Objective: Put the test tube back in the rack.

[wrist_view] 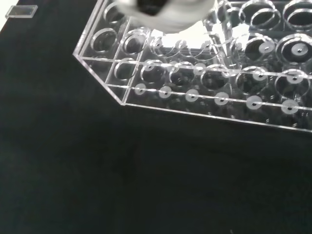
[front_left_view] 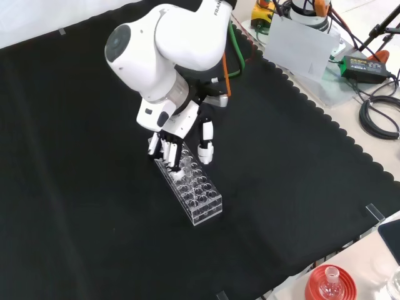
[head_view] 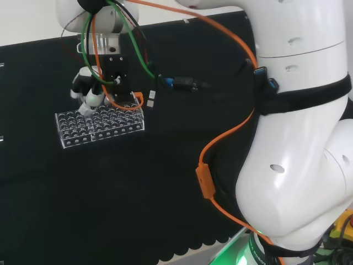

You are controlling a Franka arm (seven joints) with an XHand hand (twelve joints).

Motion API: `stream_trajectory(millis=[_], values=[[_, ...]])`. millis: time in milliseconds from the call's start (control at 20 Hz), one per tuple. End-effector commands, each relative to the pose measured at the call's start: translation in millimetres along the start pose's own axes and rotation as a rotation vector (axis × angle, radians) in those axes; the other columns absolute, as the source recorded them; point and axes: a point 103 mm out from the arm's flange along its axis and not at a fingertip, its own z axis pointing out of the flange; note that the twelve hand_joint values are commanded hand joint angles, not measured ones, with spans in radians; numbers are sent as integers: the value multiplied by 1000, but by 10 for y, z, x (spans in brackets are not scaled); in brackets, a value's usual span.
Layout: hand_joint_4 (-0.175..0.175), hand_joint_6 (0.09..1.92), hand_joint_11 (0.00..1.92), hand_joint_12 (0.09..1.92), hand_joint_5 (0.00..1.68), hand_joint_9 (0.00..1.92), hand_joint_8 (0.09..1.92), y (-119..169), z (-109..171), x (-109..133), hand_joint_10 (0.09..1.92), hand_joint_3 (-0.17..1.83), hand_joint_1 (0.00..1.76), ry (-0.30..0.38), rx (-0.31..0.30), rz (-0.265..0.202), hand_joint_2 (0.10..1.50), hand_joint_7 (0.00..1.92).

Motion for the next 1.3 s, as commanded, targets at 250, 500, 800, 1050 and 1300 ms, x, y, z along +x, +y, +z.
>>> stream_trajectory(millis=[250,500,800,1050,1300], values=[[70,257,0,1524,266,583,830,-25,-87,16,87,-175,980,16,96,-15,826,43],[72,235,0,1513,278,578,837,-174,-427,44,87,-175,995,-5,45,-38,832,42],[75,225,0,1511,286,581,845,-494,-1118,41,87,-175,1000,-30,-53,-52,835,64],[75,219,0,1510,292,589,847,-828,-1623,-25,87,-175,1003,-54,-115,-36,837,77],[76,214,0,1509,302,602,849,-1192,-2047,-145,87,-175,1007,-74,-179,-10,840,96]])
